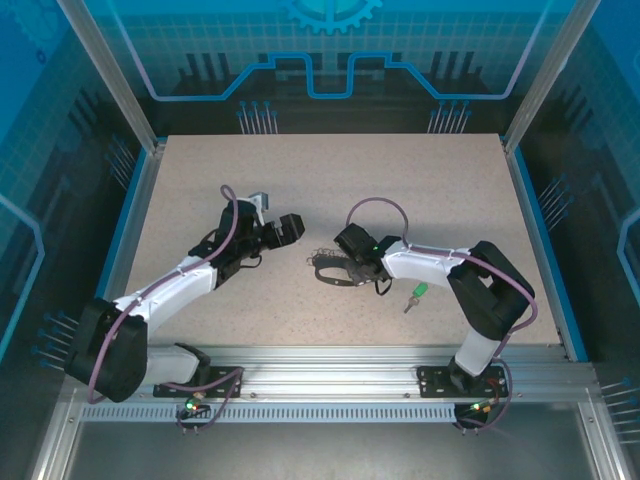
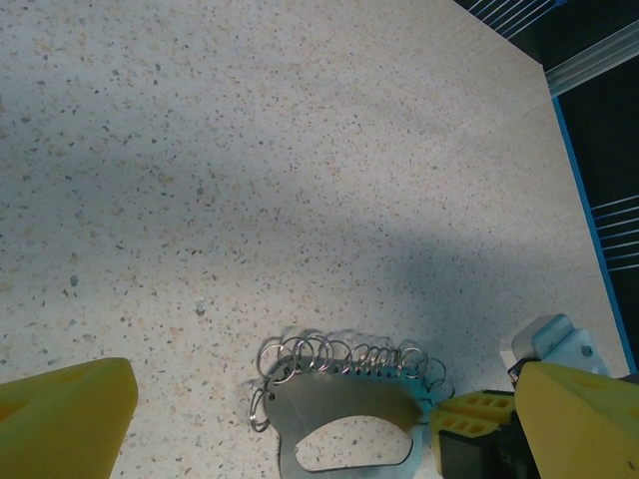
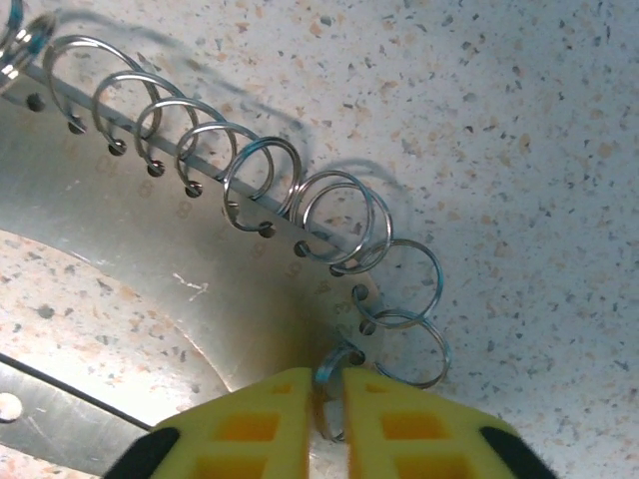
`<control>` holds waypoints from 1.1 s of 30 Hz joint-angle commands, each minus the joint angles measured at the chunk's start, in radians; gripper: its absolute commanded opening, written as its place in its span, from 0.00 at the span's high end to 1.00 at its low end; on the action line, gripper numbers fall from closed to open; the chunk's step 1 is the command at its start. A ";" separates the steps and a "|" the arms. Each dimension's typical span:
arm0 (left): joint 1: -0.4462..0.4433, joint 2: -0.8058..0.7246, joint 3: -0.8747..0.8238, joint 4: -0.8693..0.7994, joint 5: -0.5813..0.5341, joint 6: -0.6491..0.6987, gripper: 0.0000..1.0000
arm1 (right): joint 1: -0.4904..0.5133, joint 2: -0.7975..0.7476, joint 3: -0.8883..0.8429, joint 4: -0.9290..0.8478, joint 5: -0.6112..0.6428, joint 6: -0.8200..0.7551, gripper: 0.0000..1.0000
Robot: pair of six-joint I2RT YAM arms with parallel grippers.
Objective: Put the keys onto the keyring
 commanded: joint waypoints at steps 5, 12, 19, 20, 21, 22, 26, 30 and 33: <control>-0.011 0.018 0.048 0.020 0.028 0.004 0.01 | -0.015 -0.020 -0.018 -0.007 0.018 -0.001 0.76; -0.015 0.026 0.059 0.019 0.029 0.006 0.01 | -0.020 -0.016 -0.015 -0.009 0.022 -0.010 0.82; -0.018 0.027 0.061 0.023 0.029 0.006 0.01 | -0.024 -0.023 -0.013 -0.013 0.022 -0.025 0.97; -0.018 0.027 0.060 0.024 0.029 0.006 0.01 | -0.023 -0.027 -0.009 -0.019 0.023 -0.028 1.00; -0.019 0.026 0.062 0.024 0.029 0.005 0.01 | -0.025 -0.031 -0.005 -0.025 0.022 -0.033 1.00; -0.018 0.025 0.063 0.024 0.029 0.006 0.01 | -0.025 -0.037 0.001 -0.031 0.021 -0.038 1.00; -0.019 0.018 0.066 0.034 0.028 0.000 0.01 | -0.025 -0.078 0.039 -0.066 -0.005 -0.079 1.00; -0.018 0.015 0.076 0.042 0.041 -0.012 0.01 | -0.026 -0.126 0.092 -0.081 -0.100 -0.166 1.00; -0.019 0.026 0.109 0.004 0.032 -0.037 0.01 | -0.030 -0.146 0.143 -0.100 -0.186 -0.226 1.00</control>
